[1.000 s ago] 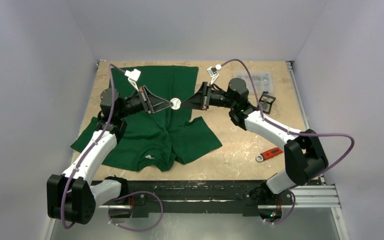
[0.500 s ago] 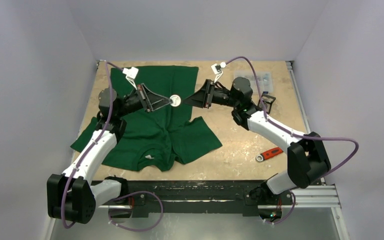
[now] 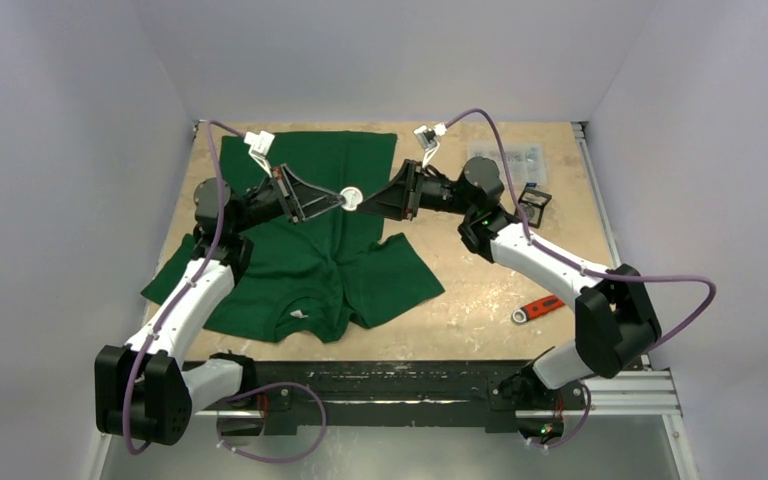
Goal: Remove the brooch from the garment
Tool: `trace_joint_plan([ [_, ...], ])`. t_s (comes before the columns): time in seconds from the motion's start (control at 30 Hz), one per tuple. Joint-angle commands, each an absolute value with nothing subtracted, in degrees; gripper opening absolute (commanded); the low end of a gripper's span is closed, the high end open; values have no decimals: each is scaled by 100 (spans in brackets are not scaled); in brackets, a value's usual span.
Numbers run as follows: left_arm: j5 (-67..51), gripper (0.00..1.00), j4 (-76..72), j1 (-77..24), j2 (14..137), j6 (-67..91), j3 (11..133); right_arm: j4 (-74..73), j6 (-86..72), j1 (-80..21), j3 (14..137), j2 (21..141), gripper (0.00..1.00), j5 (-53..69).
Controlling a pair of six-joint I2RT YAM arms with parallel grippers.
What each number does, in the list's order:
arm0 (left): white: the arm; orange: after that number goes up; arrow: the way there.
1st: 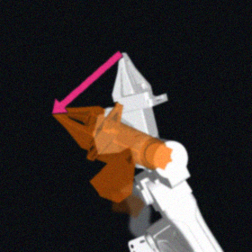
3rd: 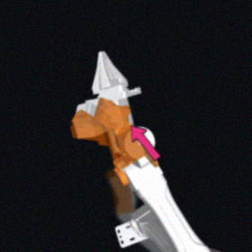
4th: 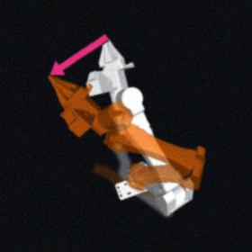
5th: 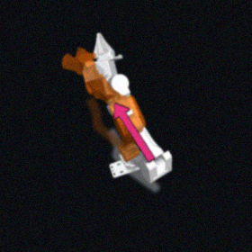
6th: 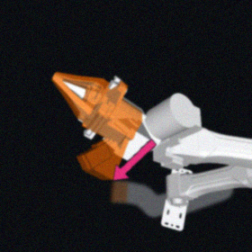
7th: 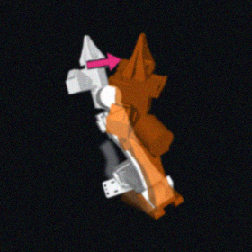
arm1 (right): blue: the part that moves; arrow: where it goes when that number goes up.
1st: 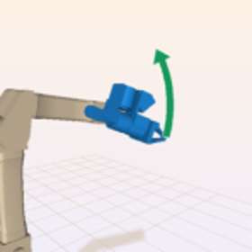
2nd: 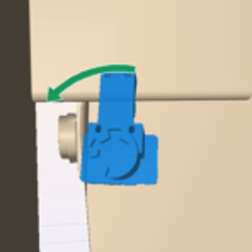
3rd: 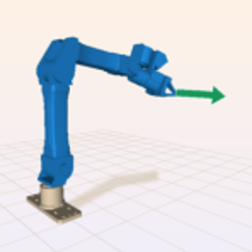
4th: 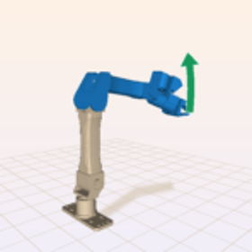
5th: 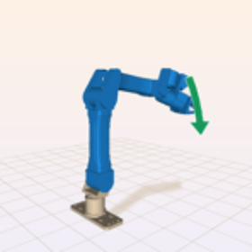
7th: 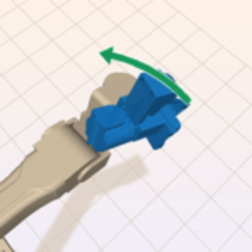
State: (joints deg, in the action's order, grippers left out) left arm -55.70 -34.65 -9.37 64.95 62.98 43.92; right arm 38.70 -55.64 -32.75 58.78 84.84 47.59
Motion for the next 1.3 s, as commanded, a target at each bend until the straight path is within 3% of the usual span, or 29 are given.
trace_joint_plan([
  [0.0,-5677,0,-3813,-957,6470,6383,4571,4246,-5636,-3302,6190,8571,31,4842],
  [0.13,-5695,0,-3782,-967,6434,6381,4528,4294,-5690,-3310,6252,8612,22,4860],
  [0.33,-5713,0,-3766,-1006,6418,6372,4483,4286,-5731,-3304,6283,8630,19,4843],
  [0.57,-5717,0,-3746,-1002,6408,6339,4474,4209,-5687,-3296,6258,8605,0,4872],
  [0.67,-5742,0,-3664,-1002,6381,6223,4477,4193,-5660,-3300,6266,8587,0,4903],
  [0.77,-5890,35,-3591,-996,6293,5909,4510,4133,-5683,-3299,6267,8591,0,4927],
  [0.83,-6009,43,-3507,-993,6208,5602,4480,4167,-5701,-3303,6246,8602,0,4976],
  [1.27,-6302,44,-3045,-1130,5995,4336,4578,4811,-5915,-3306,6137,8662,0,5495],
])
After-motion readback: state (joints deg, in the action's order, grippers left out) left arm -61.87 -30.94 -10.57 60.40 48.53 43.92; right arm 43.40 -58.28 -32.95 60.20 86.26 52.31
